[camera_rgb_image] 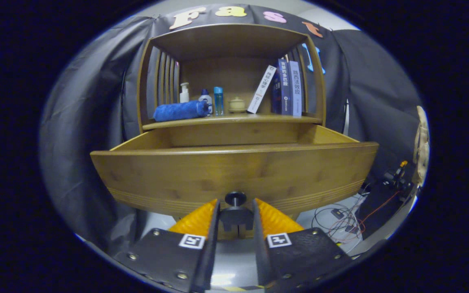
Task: Pull open the drawer, take out the items inside it, and place them on the countertop above the cabinet.
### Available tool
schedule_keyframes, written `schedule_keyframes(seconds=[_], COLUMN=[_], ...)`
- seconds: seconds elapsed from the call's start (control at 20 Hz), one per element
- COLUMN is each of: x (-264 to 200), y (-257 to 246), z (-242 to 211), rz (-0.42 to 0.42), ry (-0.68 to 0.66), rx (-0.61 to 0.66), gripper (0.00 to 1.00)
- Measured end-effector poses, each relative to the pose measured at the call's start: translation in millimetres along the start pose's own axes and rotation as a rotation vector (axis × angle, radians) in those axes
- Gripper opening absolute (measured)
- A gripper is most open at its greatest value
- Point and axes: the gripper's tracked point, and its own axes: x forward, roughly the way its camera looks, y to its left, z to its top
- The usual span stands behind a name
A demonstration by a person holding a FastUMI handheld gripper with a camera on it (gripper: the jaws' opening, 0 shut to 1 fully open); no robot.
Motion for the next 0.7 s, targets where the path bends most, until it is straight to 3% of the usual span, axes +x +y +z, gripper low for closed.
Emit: schedule_keyframes(seconds=[0.3, 0.5, 0.7], x=[-30.4, -16.0, 17.4], y=[1.5, 19.5, 33.3], z=[112.7, 138.0, 147.6], rz=[-0.047, -0.025, -0.011], ry=[-0.227, -0.22, -0.163], rx=[-0.028, -0.073, -0.116], gripper=[0.73, 0.8, 0.99])
